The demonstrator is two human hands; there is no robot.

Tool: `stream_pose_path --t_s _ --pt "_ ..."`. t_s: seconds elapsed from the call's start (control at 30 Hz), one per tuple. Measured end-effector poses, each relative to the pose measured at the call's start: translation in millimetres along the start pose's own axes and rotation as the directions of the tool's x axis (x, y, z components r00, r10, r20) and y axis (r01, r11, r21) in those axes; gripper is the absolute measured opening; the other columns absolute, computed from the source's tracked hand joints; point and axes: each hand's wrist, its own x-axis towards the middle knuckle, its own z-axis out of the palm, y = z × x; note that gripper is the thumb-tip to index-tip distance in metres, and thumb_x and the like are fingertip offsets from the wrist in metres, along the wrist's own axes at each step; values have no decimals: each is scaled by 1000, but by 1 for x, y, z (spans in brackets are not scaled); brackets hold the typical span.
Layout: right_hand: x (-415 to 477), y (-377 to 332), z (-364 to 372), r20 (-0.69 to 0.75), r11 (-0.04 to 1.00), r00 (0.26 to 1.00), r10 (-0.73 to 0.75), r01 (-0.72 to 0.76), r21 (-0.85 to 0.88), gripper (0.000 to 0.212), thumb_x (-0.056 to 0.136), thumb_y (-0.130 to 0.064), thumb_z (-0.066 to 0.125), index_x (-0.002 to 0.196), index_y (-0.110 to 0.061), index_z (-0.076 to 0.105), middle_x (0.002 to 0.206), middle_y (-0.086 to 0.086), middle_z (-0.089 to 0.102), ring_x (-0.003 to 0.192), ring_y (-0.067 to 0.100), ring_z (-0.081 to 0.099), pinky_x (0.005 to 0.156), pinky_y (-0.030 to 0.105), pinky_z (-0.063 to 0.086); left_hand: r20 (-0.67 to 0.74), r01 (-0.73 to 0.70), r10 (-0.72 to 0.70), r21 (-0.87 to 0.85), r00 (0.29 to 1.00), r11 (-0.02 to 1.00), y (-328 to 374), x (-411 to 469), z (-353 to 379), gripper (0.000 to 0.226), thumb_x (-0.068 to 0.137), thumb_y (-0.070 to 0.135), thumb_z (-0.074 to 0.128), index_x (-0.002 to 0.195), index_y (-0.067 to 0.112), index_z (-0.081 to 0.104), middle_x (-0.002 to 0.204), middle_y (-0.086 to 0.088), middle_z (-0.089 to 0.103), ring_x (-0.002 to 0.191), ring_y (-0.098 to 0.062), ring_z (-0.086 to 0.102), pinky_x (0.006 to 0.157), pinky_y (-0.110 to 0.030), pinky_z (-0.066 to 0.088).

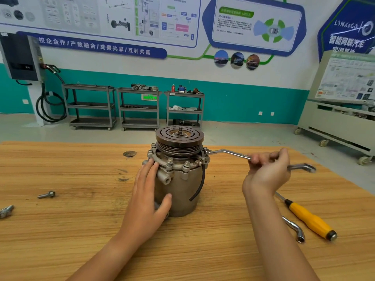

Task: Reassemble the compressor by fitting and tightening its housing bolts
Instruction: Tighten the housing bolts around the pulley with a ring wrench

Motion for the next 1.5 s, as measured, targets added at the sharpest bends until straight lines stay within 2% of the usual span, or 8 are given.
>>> stream_pose_path --t_s 0.13,0.33,0.5,0.57,0.7,0.83,1.03,1.5 --pt "-52 5 -15 269 935 914 -304 340 -99 35 93 -22 38 59 -17 40 47 -9 43 50 8 49 60 20 46 2 13 -13 -9 1000 1000 1 0 0 78 87 19 62 138 35 6 147 26 -3 139 6 -6 105 -1 -5" --pt "-116 50 -4 782 489 420 -462 855 -170 35 88 -19 51 55 -6 51 58 3 47 62 17 44 63 41 43 16 46 -44 -105 999 993 0 3 1 62 87 32 59 141 17 32 151 -2 26 142 -22 21 116 -31 19" --pt "-128 61 29 808 297 371 -457 920 -255 41 86 -22 54 49 -6 47 51 4 44 56 20 39 73 44 41 -33 116 -124 -187 992 976 9 3 -3 55 81 63 38 110 19 53 110 -2 56 107 -14 51 86 -40 46" --pt "-124 43 40 761 423 426 -490 879 -221 44 87 -21 50 46 -6 44 46 3 41 51 19 36 59 42 39 -4 67 -67 -114 998 991 5 3 -2 66 85 55 47 132 9 44 138 -11 43 132 -25 36 106 -47 35" --pt "-126 -20 62 563 856 665 -490 489 167 36 86 -25 45 50 -26 44 44 -15 37 43 3 36 49 18 35 -3 20 -20 -32 1000 999 0 1 -1 79 87 24 62 145 33 10 150 28 -2 141 4 -7 112 -13 0" --pt "-93 -62 61 408 832 758 -509 311 460 46 98 0 21 58 -20 34 38 -16 30 33 0 26 43 16 31 3 15 -15 -25 1000 1000 0 0 -1 77 89 25 59 136 43 0 140 39 -12 135 14 -13 101 1 -7" --pt "-21 -59 45 300 949 952 -62 -36 312 44 102 -24 28 58 -19 24 39 -7 15 37 10 9 40 20 15 22 24 -23 -26 999 999 -1 1 -2 78 89 28 58 134 46 -2 138 42 -15 137 12 -13 103 -2 -6" --pt "34 -5 28 304 907 924 230 -317 277 52 99 -28 31 48 -19 29 38 -7 16 31 9 12 34 15 16 19 10 -10 2 1000 1000 -5 0 0 79 89 29 58 134 48 -5 140 41 -15 138 8 -12 102 0 -8"
